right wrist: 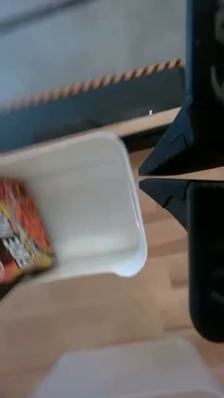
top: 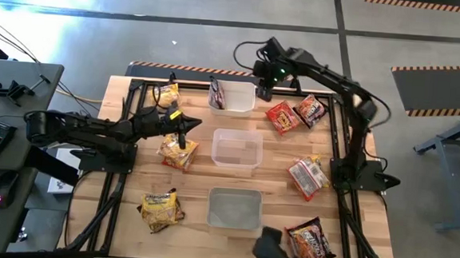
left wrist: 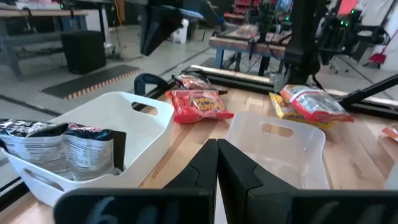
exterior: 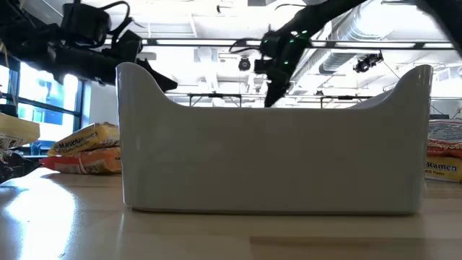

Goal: Sort Maruchan noodles
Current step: Put the orange noodle pack into the transparent bin

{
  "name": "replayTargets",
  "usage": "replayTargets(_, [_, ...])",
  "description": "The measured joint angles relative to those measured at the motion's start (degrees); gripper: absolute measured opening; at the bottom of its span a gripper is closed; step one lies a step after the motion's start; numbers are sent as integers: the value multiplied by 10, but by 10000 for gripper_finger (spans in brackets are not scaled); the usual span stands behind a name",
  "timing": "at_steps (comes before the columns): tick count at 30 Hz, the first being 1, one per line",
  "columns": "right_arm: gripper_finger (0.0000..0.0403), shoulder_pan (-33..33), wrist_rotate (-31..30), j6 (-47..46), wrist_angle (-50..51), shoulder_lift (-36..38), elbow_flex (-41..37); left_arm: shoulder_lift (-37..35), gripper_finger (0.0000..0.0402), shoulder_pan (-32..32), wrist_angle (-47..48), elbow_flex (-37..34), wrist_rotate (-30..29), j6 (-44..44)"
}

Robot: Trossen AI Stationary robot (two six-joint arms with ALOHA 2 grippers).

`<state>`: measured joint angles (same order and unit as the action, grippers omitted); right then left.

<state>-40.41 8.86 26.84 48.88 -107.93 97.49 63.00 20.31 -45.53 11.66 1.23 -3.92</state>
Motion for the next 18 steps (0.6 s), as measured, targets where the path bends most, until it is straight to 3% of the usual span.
replayTargets(5, [0,27,-55,-89,-103,149,-199,0,1,20,-20,-1,38,0])
replayTargets(11, [2,91,-155,-247,-117,310,-377,0,0,32,-18,7,74,3])
replayTargets(14, [17,126,-203,-312,-110,349,-434,0,0,32,-5,6,74,20])
replayTargets(18, [66,166,-218,-370,-127,350,-495,15,0,29,19,5,73,23])
